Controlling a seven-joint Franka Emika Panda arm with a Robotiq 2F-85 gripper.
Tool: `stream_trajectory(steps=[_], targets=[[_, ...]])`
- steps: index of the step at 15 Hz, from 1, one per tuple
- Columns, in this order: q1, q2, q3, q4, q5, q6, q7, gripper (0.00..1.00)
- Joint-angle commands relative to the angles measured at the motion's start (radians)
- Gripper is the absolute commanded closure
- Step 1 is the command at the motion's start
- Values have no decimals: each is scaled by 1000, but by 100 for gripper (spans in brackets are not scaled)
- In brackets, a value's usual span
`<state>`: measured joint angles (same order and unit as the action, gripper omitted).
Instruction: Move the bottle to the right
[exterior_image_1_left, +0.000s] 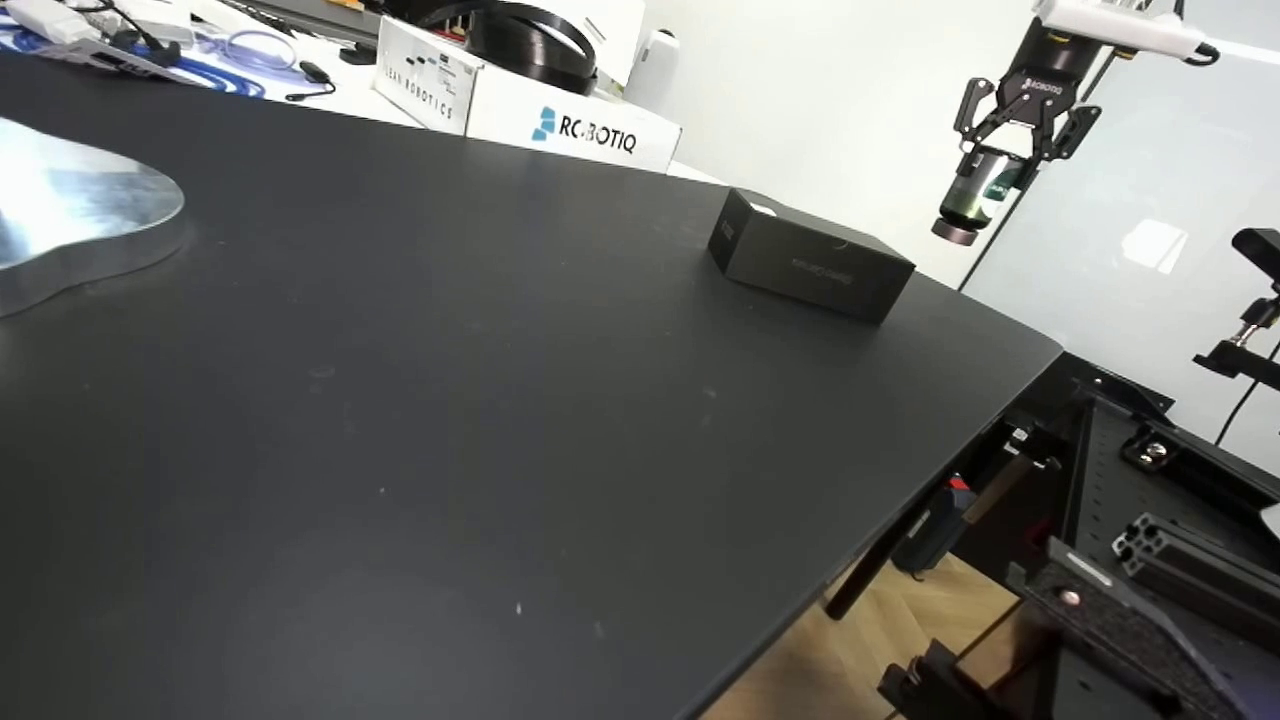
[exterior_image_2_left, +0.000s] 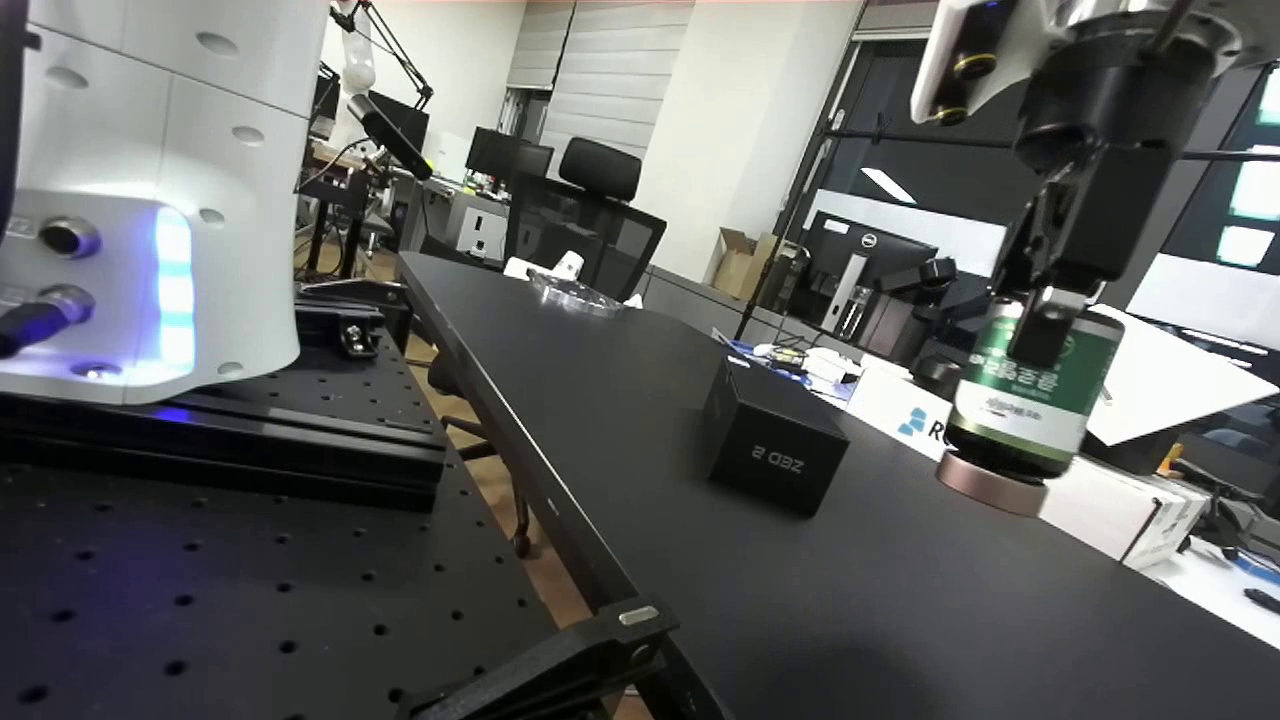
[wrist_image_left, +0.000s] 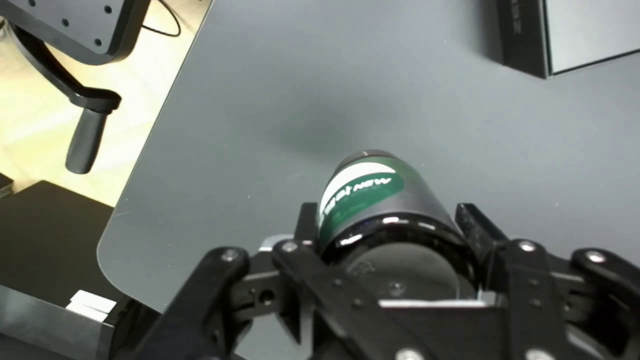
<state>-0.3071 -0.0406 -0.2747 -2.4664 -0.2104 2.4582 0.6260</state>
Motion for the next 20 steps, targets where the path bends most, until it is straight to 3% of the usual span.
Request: stream_trajectory(steps=[1,10,20], targets=[[-45,81,-50,53,22,62,3,55],[-42,315,-125,164,163,150,-1,55],[-19,424,-136,217,241,176,-23,55]])
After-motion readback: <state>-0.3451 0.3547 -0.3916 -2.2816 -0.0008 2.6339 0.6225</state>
